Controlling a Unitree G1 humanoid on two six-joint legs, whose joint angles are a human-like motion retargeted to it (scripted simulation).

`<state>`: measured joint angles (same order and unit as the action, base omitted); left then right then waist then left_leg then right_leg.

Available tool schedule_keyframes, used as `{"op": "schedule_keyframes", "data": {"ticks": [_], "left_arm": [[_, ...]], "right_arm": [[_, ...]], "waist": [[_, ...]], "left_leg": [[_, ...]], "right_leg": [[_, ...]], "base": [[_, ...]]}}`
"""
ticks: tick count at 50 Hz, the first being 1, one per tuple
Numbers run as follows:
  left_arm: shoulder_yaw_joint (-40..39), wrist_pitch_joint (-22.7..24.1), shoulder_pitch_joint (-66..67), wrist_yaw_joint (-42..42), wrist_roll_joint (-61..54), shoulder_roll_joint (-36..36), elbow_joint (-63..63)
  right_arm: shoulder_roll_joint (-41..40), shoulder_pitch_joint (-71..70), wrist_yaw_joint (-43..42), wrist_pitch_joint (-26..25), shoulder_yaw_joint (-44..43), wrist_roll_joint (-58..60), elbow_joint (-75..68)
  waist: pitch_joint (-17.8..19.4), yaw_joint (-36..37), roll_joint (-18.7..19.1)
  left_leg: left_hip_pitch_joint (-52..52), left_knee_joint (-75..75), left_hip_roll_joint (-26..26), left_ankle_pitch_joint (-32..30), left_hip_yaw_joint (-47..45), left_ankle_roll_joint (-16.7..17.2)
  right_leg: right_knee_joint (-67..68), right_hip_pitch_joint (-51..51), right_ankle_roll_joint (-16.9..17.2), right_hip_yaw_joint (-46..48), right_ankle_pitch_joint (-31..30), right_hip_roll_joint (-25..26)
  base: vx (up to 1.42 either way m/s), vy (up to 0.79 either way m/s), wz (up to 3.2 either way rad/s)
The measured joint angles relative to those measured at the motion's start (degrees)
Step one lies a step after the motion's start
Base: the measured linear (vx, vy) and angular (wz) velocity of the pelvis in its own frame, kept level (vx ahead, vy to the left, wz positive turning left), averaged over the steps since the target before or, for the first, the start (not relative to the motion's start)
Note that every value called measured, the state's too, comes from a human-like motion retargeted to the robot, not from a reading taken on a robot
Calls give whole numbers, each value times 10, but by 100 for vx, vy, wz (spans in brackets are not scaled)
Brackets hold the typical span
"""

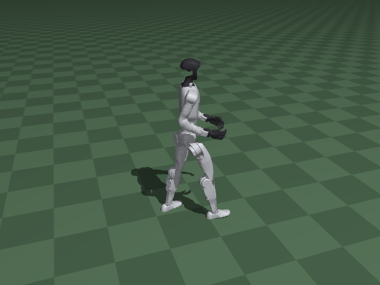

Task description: Walk run

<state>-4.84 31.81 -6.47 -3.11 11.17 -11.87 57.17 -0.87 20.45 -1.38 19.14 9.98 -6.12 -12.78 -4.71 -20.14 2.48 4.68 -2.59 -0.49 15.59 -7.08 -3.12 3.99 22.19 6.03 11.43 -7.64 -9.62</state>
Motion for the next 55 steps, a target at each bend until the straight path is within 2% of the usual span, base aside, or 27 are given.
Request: {"op": "schedule_keyframes", "data": {"ticks": [3, 5, 7, 8, 10, 13, 17, 18, 20, 22, 26, 30, 35, 38, 43, 45, 46, 48, 50, 52, 55], "left_arm": [[-18, -7, -21, -3, 15, -5, 19], [-26, -8, -31, -1, 21, -9, 32], [-30, -8, -35, 5, 24, -10, 49], [-31, -10, -36, 8, 25, -9, 61], [-38, -16, -33, 10, 29, -7, 91], [-55, -29, -15, 9, 39, -2, 143], [-65, -59, 27, 5, 54, -3, 231], [-64, -68, 37, 2, 56, -9, 251], [-63, -84, 56, -4, 67, -21, 289], [-63, -106, 71, -5, 78, -30, 320], [-78, -137, 108, -10, 103, -25, 354], [-88, -143, 151, -26, 124, -10, 362], [-113, -159, 196, -47, 159, 9, 373], [-129, -164, 221, -59, 163, 24, 387], [-148, -171, 259, -81, 167, 37, 402], [-152, -181, 268, -88, 175, 38, 402], [-154, -184, 270, -88, 179, 38, 402], [-158, -190, 274, -88, 186, 36, 402], [-160, -193, 273, -89, 187, 29, 402], [-160, -193, 266, -90, 180, 23, 402], [-158, -198, 238, -89, 157, 10, 402]], "right_arm": [[-3, -1, -2, 6, 4, -7, -1], [-6, -4, 1, 10, 6, -13, -3], [-8, -8, 5, 16, 7, -16, -3], [-10, -10, 6, 18, 7, -18, -4], [-11, -14, 10, 23, 8, -19, -5], [-9, -25, 15, 26, 20, -19, -11], [6, -61, 19, 24, 30, -12, -20], [12, -69, 18, 28, 35, -7, -18], [22, -88, 14, 37, 43, 0, -15], [31, -116, 13, 43, 45, 4, -17], [49, -163, 10, 49, 39, 13, -15], [52, -179, -13, 53, 21, 32, 4], [39, -177, -52, 45, -7, 34, 24], [37, -174, -71, 44, -16, 34, 31], [34, -168, -85, 47, -23, 35, 39], [31, -164, -89, 51, -24, 34, 40], [30, -159, -91, 53, -25, 32, 40], [25, -146, -93, 57, -26, 27, 38], [18, -129, -93, 58, -28, 22, 33], [13, -109, -91, 55, -29, 19, 29], [4, -85, -93, 50, -23, 22, 23]], "waist": [[4, 9, 8], [4, 18, 12], [7, 13, 15], [7, 7, 16], [9, -12, 20], [7, -14, 27], [-1, -4, 3], [-3, -1, -8], [-3, -3, -30], [1, -14, -42], [9, -1, -52], [20, 37, -56], [43, 73, -43], [49, 92, -39], [48, 103, -51], [50, 113, -54], [49, 120, -58], [41, 137, -67], [28, 146, -72], [12, 146, -82], [-4, 143, -89]], "left_leg": [[10, 2, 9, 2, -16, 16], [14, 1, 15, 1, -28, 26], [17, -7, 21, -8, -24, 38], [18, -13, 25, -17, -17, 44], [20, -29, 35, -48, 2, 61], [17, -58, 54, -126, 16, 91], [-11, -168, 60, -300, 10, 118], [-26, -209, 55, -332, 8, 117], [-69, -307, 44, -384, 16, 84], [-119, -391, 47, -365, 21, 50], [-204, -448, 50, -271, 11, 46], [-273, -391, 30, -199, -9, 41], [-315, -217, 11, -190, -26, 13], [-332, -117, -4, -197, -48, -20], [-348, 12, -42, -166, -58, -11], [-341, 18, -37, -157, -72, 2], [-335, 6, -33, -159, -78, -11], [-325, -13, -29, -166, -88, -26], [-310, -7, -37, -205, -81, -32], [-292, 1, -56, -214, -51, -41], [-266, 0, -62, -188, -43, -45]], "right_leg": [[-48, 10, 14, -1, 20, 10], [-56, 7, 10, 12, 36, 14], [-43, -2, -1, 27, 24, 15], [-41, -7, 8, 60, 17, 8], [-41, -18, 3, 47, -4, 16], [-43, -33, -25, 16, 7, 41], [-43, -67, -45, 37, 35, 36], [-43, -75, -52, 22, 42, 35], [-43, -93, -64, 7, 56, 29], [-42, -108, -79, 10, 67, 31], [-38, -129, -100, 3, 87, 46], [-33, -150, -117, -23, 107, 68], [-36, -189, -136, -31, 135, 113], [-39, -214, -145, -35, 152, 131], [-33, -246, -158, -38, 176, 138], [-23, -259, -161, -41, 180, 144], [-17, -265, -161, -44, 178, 145], [-6, -276, -155, -44, 163, 143], [6, -286, -136, -36, 127, 143], [27, -291, -102, -30, 65, 132], [86, -283, -42, -38, -77, 122]], "base": [[35, -19, -32], [37, -21, -31], [50, -32, 31], [47, -31, 70], [51, -37, 75], [53, -39, 12], [54, -42, -27], [49, -48, -40], [42, -43, -12], [39, -35, 23], [39, -22, -38], [50, -18, -75], [51, -15, -36], [62, -10, -43], [65, -8, -29], [71, -5, -48], [85, -3, -59], [97, -2, -59], [90, 0, -29], [99, 3, -7], [89, 3, 10]]}}
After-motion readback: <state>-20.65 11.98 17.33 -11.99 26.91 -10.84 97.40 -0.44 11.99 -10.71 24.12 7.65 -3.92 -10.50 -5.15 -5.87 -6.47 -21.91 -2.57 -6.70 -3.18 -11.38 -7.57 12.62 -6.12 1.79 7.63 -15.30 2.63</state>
